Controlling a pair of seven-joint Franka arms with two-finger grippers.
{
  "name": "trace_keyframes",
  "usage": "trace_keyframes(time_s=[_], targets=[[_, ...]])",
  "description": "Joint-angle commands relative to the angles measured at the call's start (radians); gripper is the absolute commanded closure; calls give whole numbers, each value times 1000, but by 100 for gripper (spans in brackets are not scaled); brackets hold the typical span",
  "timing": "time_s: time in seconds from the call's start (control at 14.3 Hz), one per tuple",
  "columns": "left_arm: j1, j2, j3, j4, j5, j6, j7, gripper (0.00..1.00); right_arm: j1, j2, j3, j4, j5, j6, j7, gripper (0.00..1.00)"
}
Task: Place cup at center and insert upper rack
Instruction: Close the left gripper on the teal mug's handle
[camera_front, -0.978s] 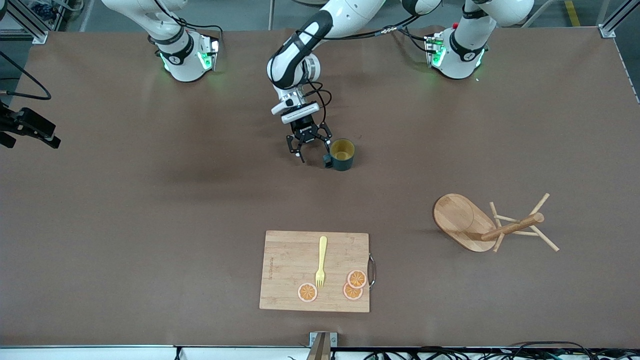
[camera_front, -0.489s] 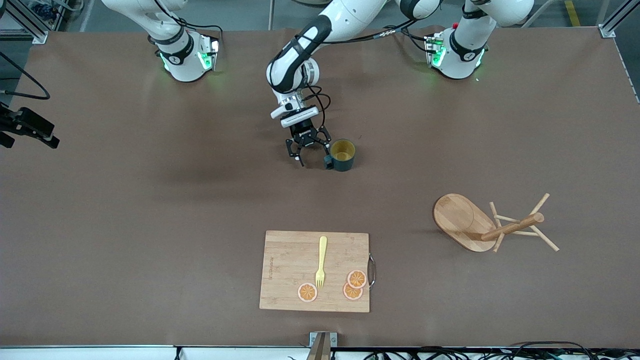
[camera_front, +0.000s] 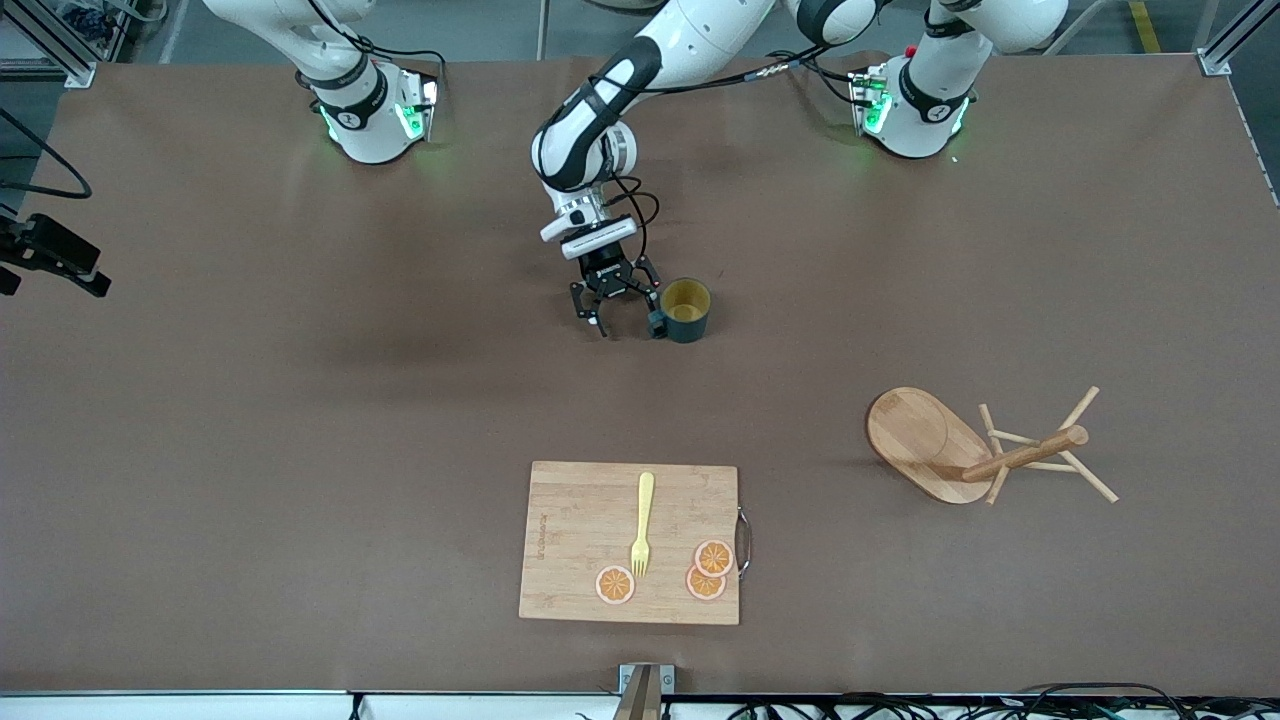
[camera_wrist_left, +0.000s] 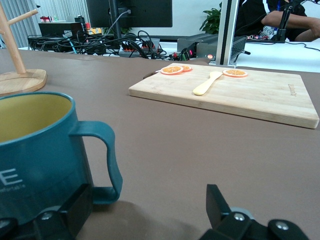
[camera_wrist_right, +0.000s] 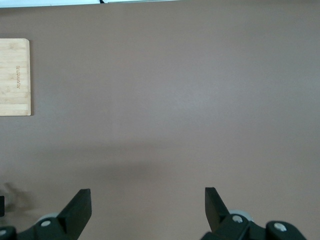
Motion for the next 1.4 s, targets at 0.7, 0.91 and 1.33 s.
trace_keyframes(time_s=[0.7,0.91,1.33], targets=[[8,26,39,31,22,38,16,47,3,8,7,11,-14,-5,-16,0],[11,26,39,31,22,40,16,60,2,8,7,10,-13,-12,-12,0],[13,26,39,33,22,38,15,74,0,8,7,10,-13,-12,-13,0]])
